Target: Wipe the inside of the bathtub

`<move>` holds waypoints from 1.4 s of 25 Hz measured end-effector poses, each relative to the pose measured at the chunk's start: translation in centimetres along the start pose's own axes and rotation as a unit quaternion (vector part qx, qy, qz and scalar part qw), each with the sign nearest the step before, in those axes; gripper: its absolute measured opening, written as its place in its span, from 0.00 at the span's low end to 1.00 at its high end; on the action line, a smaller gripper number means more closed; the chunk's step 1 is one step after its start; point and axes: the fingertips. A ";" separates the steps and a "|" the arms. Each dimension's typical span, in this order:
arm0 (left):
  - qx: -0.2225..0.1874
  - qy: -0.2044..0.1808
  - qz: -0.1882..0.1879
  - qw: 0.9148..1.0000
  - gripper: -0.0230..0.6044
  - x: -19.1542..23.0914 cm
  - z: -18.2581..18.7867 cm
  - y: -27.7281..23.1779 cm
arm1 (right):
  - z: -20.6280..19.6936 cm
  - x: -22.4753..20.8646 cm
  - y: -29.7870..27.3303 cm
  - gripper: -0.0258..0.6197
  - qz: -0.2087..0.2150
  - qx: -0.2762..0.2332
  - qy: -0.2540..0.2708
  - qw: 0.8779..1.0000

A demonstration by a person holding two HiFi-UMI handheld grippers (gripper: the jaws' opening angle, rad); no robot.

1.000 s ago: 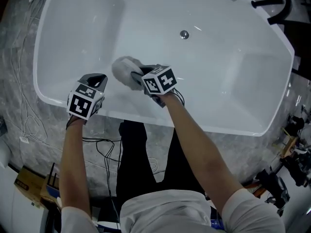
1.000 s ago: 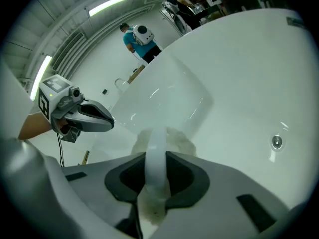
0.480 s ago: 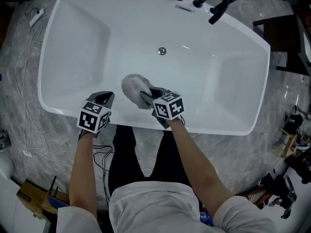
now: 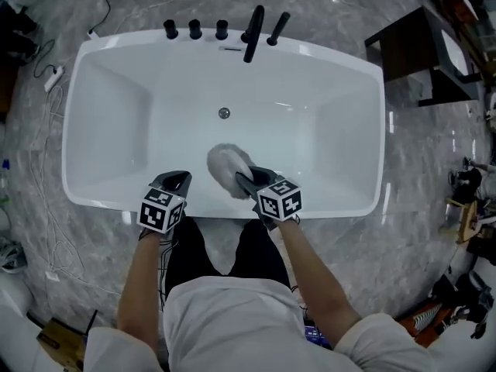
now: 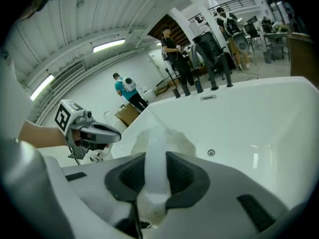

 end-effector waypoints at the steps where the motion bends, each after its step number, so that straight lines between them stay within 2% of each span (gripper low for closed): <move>1: -0.004 -0.005 -0.001 1.000 0.05 -1.4 0.6 0.1 | 0.5 -0.3 1.6 0.19 -0.002 -0.014 -0.003 1.000; 7: -0.044 -0.010 0.024 0.999 0.05 -8.1 3.6 1.5 | 2.6 -2.0 10.2 0.19 0.003 -0.083 -0.002 0.997; 11: -0.068 -0.017 0.038 0.997 0.05 -12.5 4.4 2.9 | 2.0 -2.6 14.8 0.19 0.011 -0.086 0.026 0.996; 18: -0.110 -0.024 0.026 0.993 0.05 -17.3 5.1 5.9 | 2.5 -1.6 20.2 0.19 -0.004 -0.116 0.047 0.992; 26: -0.147 -0.065 -0.009 0.987 0.05 -16.8 4.8 12.0 | 5.2 4.5 22.7 0.19 -0.039 -0.198 0.024 0.979; 35: -0.185 -0.067 -0.036 0.980 0.05 -12.8 0.9 18.6 | 4.8 13.0 23.4 0.19 -0.089 -0.234 0.023 0.968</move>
Point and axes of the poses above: the fingertips, and each gripper's own axes: y backward along the fingers, x to its left, z out of its top, and after that the axes turned 4 degrees about y, right-handed
